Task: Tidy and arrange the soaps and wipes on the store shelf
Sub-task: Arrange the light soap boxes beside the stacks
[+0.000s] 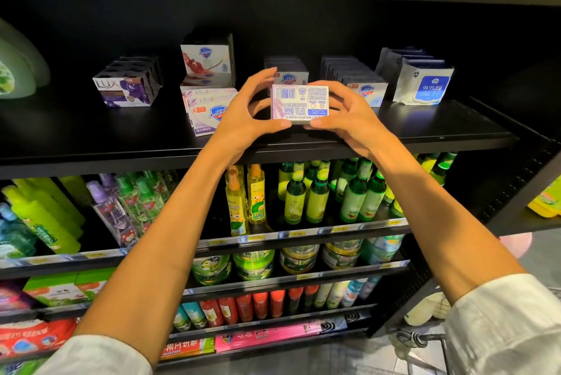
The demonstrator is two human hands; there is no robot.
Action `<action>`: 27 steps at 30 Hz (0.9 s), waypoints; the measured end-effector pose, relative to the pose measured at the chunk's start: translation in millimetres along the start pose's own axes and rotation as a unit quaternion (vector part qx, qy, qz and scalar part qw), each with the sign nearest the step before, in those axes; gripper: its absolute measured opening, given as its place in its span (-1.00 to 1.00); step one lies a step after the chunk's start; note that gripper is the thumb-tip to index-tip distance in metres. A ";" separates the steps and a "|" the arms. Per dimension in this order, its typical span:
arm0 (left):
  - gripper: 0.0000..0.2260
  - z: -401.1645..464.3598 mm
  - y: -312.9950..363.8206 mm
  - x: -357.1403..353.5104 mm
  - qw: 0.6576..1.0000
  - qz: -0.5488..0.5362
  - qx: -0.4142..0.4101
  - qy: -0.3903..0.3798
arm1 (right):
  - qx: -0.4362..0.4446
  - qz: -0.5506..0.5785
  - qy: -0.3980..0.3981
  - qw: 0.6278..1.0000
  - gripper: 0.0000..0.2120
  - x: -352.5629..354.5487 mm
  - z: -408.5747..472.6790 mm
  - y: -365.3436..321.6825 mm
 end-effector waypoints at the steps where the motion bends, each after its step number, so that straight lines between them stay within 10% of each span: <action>1: -0.30 0.2 -1.0 0.4 1.000 0.000 0.001 -0.001 | -0.002 0.004 -0.003 1.000 -0.34 -0.8 -0.3 -0.4; 27: -0.59 0.8 -6.9 6.0 0.998 -0.041 0.018 0.036 | -0.006 0.009 0.029 1.000 -0.49 0.3 1.7 -1.9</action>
Point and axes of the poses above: each hand's wrist, its own z-axis towards the middle knuckle, its own x-axis out of the back of the hand, y = z × x, the point moved 7 cm from there along z, towards the middle knuckle, and after that the axes turned 11 degrees about y, right-handed, at the moved point
